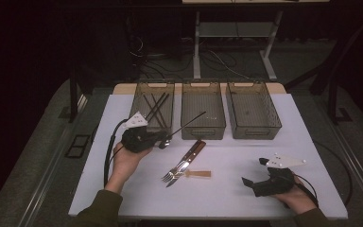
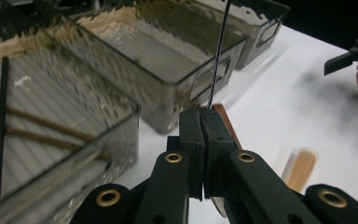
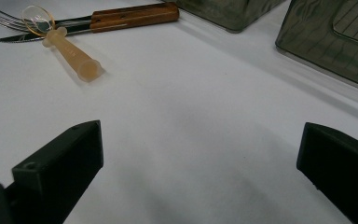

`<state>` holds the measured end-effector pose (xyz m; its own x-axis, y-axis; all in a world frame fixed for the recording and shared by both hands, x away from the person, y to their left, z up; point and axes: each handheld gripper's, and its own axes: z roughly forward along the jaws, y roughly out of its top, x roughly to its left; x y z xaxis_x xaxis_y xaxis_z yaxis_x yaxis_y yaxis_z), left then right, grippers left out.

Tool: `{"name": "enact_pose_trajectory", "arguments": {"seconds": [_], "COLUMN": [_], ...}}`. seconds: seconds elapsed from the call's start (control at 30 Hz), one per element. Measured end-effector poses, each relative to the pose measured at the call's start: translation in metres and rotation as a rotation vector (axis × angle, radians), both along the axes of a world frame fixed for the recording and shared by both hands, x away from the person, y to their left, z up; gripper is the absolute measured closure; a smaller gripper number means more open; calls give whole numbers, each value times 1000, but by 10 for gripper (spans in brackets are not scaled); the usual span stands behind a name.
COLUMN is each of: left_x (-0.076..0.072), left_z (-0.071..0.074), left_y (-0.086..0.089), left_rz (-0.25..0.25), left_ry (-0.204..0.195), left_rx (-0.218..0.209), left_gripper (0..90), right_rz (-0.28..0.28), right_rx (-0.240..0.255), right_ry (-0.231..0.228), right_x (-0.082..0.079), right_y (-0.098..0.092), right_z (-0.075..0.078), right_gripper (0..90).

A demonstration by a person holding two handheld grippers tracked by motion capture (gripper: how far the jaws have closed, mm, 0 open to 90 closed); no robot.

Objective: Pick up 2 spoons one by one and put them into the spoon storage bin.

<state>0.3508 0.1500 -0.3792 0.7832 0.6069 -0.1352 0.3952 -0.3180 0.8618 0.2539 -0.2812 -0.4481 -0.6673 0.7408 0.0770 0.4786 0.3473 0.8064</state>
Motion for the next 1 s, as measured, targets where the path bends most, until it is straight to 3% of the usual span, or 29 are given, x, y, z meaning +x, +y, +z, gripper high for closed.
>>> {"name": "enact_pose_trajectory", "arguments": {"seconds": [0.37,0.6,1.0], "left_x": [30,50,73], "left_z": [10,19,8], "left_y": [-27,-47,-70], "left_rz": [-1,15,90], "left_ry": [-25,-46,-27], "left_rx": [-19,16,38], "left_gripper": [892,892,892], "right_rz": [-1,0,4], "right_rx": [3,4,3], "right_ry": [-4,-3,-9], "right_x": [0,-1,-1], "right_y": [-1,0,0], "right_z": [1,1,2], "right_gripper": [1,1,1]}}
